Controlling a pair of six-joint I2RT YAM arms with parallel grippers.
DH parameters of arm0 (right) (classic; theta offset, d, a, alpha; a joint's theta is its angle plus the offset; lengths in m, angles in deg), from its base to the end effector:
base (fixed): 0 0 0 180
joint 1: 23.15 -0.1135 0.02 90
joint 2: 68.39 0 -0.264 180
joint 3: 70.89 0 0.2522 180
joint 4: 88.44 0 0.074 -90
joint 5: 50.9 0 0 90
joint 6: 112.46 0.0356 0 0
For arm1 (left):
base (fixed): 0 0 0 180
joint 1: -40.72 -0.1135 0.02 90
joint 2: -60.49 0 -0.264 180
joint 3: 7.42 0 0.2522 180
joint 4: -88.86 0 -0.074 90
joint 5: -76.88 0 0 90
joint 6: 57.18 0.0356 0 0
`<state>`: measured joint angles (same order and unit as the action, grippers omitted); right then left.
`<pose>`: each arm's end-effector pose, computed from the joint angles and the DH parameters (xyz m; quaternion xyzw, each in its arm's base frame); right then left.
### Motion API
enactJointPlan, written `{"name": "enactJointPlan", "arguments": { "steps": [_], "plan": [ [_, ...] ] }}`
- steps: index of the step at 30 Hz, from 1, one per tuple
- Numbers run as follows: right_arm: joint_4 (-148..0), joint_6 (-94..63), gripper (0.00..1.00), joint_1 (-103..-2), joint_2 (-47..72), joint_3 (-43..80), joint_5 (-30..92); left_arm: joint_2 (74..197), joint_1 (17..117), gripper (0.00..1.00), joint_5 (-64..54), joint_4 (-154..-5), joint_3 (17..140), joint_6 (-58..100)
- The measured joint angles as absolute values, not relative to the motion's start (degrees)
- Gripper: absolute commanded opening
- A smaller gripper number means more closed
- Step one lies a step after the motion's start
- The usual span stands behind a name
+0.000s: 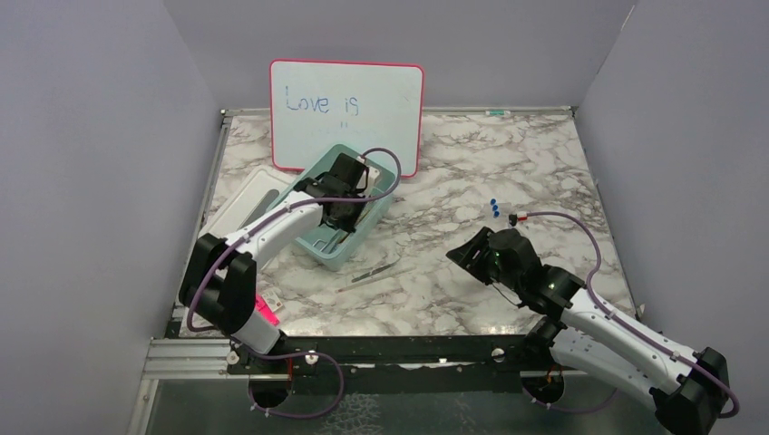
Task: Organize the chemistry lab equipment
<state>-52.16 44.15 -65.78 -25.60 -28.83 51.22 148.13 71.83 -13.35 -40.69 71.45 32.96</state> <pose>0.1267 0.1065 0.2241 0.2310 0.8608 0.3070 0.3339 0.2693 -0.1624 0.2447 0.2592 0.9287 -0.0690 0.2563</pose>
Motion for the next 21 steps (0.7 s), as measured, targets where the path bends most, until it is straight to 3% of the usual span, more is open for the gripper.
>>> {"name": "enactJointPlan", "arguments": {
  "steps": [4,13,21],
  "plan": [
    [-52.1,44.1,0.54,-65.8,-25.6,-28.8,51.2,150.2,71.2,0.38,-12.9,-41.1,71.5,33.1],
    [-53.1,42.0,0.54,-65.8,-22.3,-28.8,50.8,147.9,70.6,0.42,-12.3,-40.4,77.5,32.7],
    [-55.4,34.6,0.52,-66.0,-6.8,-24.6,46.2,136.7,70.6,0.47,-6.0,-40.9,78.8,30.6]
  ]
}}
